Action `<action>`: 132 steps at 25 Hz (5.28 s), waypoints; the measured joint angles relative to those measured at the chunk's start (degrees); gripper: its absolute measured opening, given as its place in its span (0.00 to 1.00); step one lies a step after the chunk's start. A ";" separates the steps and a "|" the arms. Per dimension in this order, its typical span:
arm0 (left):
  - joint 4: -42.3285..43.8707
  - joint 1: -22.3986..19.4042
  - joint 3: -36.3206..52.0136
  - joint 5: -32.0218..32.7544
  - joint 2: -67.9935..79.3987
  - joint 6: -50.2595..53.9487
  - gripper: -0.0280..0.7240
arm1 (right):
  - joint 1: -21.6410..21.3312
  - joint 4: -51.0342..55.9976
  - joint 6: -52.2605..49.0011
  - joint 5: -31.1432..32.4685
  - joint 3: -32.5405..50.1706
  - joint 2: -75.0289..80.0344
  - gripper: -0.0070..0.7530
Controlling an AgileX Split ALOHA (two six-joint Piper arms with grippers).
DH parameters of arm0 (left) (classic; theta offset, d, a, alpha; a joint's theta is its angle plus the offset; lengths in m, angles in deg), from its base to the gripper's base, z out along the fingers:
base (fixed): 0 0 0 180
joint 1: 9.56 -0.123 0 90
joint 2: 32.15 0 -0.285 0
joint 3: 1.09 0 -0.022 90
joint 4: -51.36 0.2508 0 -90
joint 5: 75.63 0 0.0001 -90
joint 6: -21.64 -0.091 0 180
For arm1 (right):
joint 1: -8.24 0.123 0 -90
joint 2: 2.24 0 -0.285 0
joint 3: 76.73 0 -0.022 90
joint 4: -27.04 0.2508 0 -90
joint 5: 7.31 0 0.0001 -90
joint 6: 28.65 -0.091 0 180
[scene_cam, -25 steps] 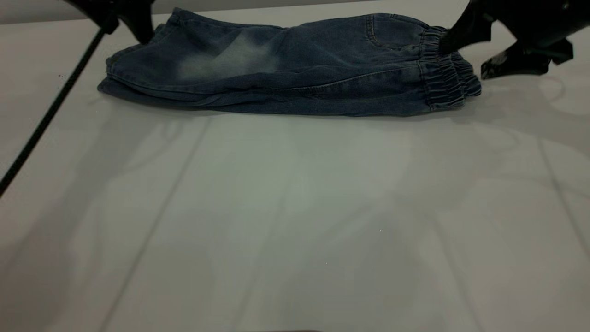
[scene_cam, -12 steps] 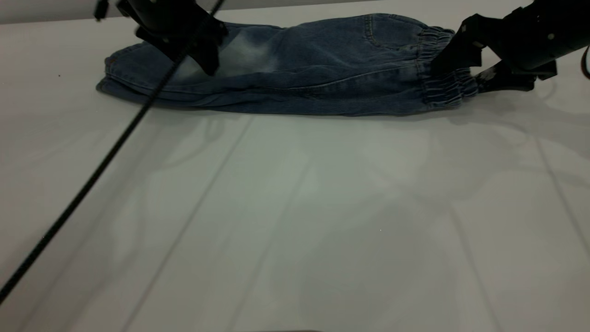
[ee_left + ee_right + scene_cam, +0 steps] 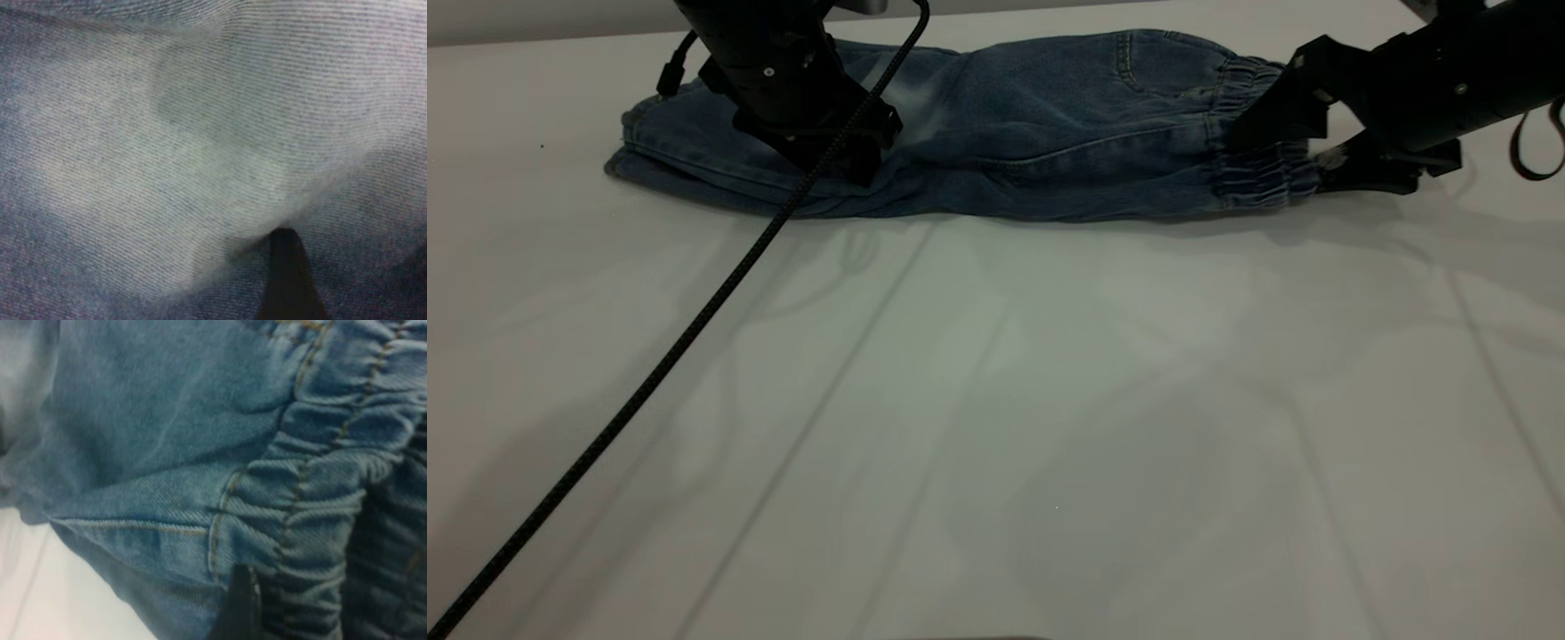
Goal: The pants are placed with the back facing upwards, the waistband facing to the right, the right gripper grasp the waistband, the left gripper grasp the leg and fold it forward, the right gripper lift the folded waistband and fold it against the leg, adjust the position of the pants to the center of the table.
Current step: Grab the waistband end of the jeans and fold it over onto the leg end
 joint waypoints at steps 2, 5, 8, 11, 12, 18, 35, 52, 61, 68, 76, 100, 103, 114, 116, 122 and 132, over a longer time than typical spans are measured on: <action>0.00 0.31 -0.06 -0.35 0.01 0.05 0.64 | 0.85 0.27 0.00 0.00 0.00 0.06 0.72; 0.06 0.92 -0.23 -0.70 0.12 0.05 0.64 | 1.79 1.31 0.00 -0.20 0.00 0.49 0.54; 0.06 1.43 -0.28 -0.90 0.12 0.05 0.64 | 1.95 1.68 0.00 0.43 0.00 0.62 0.22; 0.06 1.99 -0.96 0.19 0.18 0.05 0.64 | 0.80 1.29 -0.15 2.94 -0.16 0.08 0.07; 0.00 2.16 -1.33 1.06 0.24 0.05 0.64 | 0.15 0.59 -0.69 3.85 -0.47 -0.39 0.05; -0.05 3.55 -4.56 6.68 1.14 0.05 0.64 | -3.75 -8.03 -8.66 7.72 -4.05 -6.96 0.04; -8.11 6.54 -10.74 13.16 1.31 -0.04 0.64 | -3.12 -25.64 -24.67 11.91 -11.91 -9.18 0.27; -8.16 6.54 -10.74 13.61 1.38 -0.11 0.64 | -1.91 -24.95 -23.78 -2.78 -12.06 -2.17 0.80; -8.27 6.54 -10.74 12.75 2.54 -0.11 0.64 | 0.36 -20.27 -22.03 1.62 -12.53 1.41 0.75; -8.38 6.54 -10.74 12.58 3.38 -0.11 0.64 | 1.47 -15.66 -18.90 6.17 -14.05 1.74 0.53; -8.43 6.54 -10.80 12.47 3.55 -0.11 0.64 | 2.50 -15.21 -16.54 8.34 -14.16 1.74 0.10; 9.67 -3.11 -22.82 29.17 2.32 14.67 0.64 | 0.81 -46.17 -41.14 9.80 -23.94 -6.64 0.07; 9.74 -4.00 -22.82 29.43 3.62 14.79 0.64 | 2.81 -46.09 -41.14 11.15 -26.04 -7.03 0.07; 6.33 -3.72 -22.82 27.69 7.57 14.75 0.64 | 13.67 -43.86 -41.59 11.93 -35.25 -7.03 0.07; 4.85 -3.24 -22.82 27.44 7.63 14.70 0.64 | 15.10 -43.19 -41.59 11.36 -36.43 -7.03 0.07; 4.33 -0.87 -22.98 26.18 9.27 14.70 0.64 | 17.13 -41.15 -41.53 10.29 -37.88 -7.03 0.07; 3.59 4.16 -23.10 23.74 9.58 14.70 0.64 | 19.19 -35.42 -38.02 7.92 -37.93 -7.03 0.07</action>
